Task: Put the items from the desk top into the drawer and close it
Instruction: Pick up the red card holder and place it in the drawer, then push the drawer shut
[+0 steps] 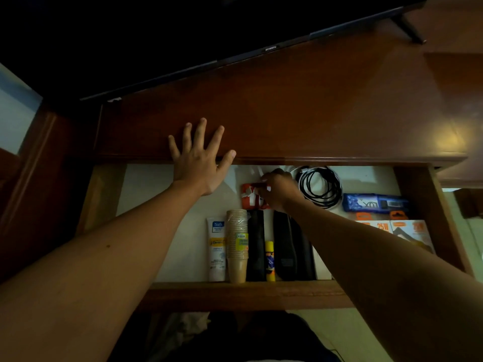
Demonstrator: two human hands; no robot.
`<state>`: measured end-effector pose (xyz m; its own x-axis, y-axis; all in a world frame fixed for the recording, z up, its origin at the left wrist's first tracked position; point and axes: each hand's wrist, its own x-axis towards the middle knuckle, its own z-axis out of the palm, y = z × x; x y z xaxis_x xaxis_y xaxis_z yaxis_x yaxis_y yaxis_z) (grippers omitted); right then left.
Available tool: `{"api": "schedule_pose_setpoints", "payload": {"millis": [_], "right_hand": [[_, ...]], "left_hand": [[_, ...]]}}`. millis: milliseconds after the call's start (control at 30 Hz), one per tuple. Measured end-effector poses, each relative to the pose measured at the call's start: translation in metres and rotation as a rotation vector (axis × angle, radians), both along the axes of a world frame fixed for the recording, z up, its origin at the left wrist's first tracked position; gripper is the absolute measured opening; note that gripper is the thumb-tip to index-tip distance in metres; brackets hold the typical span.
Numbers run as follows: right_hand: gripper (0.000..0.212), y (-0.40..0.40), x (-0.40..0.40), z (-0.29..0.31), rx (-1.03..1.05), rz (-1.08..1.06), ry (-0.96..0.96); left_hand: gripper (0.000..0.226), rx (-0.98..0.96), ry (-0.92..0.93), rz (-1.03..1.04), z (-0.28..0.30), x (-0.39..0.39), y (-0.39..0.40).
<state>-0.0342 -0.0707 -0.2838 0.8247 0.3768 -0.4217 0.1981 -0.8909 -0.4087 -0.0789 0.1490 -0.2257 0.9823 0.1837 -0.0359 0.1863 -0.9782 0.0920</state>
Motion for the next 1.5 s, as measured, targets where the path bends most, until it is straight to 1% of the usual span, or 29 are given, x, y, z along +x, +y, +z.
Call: {"api": "schedule_pose_setpoints", "payload": {"millis": [67, 300, 400, 467, 633, 733, 800, 933, 1100, 1200, 1267, 1333, 1433, 1500], "right_hand": [[0.043, -0.005, -0.001, 0.004, -0.026, 0.002, -0.012], [0.046, -0.020, -0.018, 0.018, 0.005, -0.040, -0.032], [0.049, -0.028, -0.029, 0.026, -0.006, -0.040, -0.042], [0.050, -0.034, -0.035, 0.033, 0.001, -0.031, -0.052], [0.054, -0.048, -0.052, 0.051, 0.053, -0.037, -0.090], [0.060, -0.060, -0.070, 0.061, 0.064, -0.012, -0.125], [0.063, -0.070, -0.085, 0.064, 0.069, -0.007, -0.124], [0.068, -0.088, -0.113, 0.062, 0.058, -0.031, -0.131], [0.064, -0.118, -0.156, 0.053, 0.081, -0.034, -0.161], [0.059, -0.138, -0.182, 0.047, 0.063, -0.010, -0.180], [0.060, -0.148, -0.195, 0.046, 0.030, 0.045, -0.208], [0.066, -0.156, -0.206, 0.048, -0.005, 0.109, -0.233], [0.086, -0.167, -0.221, 0.048, -0.088, 0.241, -0.271], [0.096, -0.172, -0.226, 0.045, -0.158, 0.292, -0.305]], "left_hand": [[0.073, -0.001, 0.015, 0.007, 0.001, 0.000, -0.001], [0.073, -0.029, 0.104, 0.021, 0.009, -0.001, -0.004], [0.072, -0.069, 0.165, 0.047, 0.014, -0.004, -0.011], [0.072, -0.100, 0.168, 0.047, 0.017, -0.011, -0.016], [0.067, -0.161, 0.102, 0.000, 0.018, -0.051, -0.029], [0.062, -0.185, 0.052, -0.069, 0.016, -0.083, -0.039], [0.061, -0.197, 0.063, -0.117, 0.010, -0.107, -0.047], [0.058, -0.248, 0.090, -0.123, -0.007, -0.152, -0.065], [0.056, -0.226, 0.101, -0.126, -0.023, -0.208, -0.083], [0.062, -0.182, 0.072, -0.137, -0.029, -0.235, -0.086], [0.067, -0.119, 0.061, -0.163, -0.030, -0.248, -0.085], [0.073, -0.056, 0.073, -0.196, -0.029, -0.257, -0.084], [0.080, 0.028, 0.127, -0.260, -0.029, -0.264, -0.080], [0.083, 0.065, 0.141, -0.278, -0.031, -0.266, -0.078]]}}
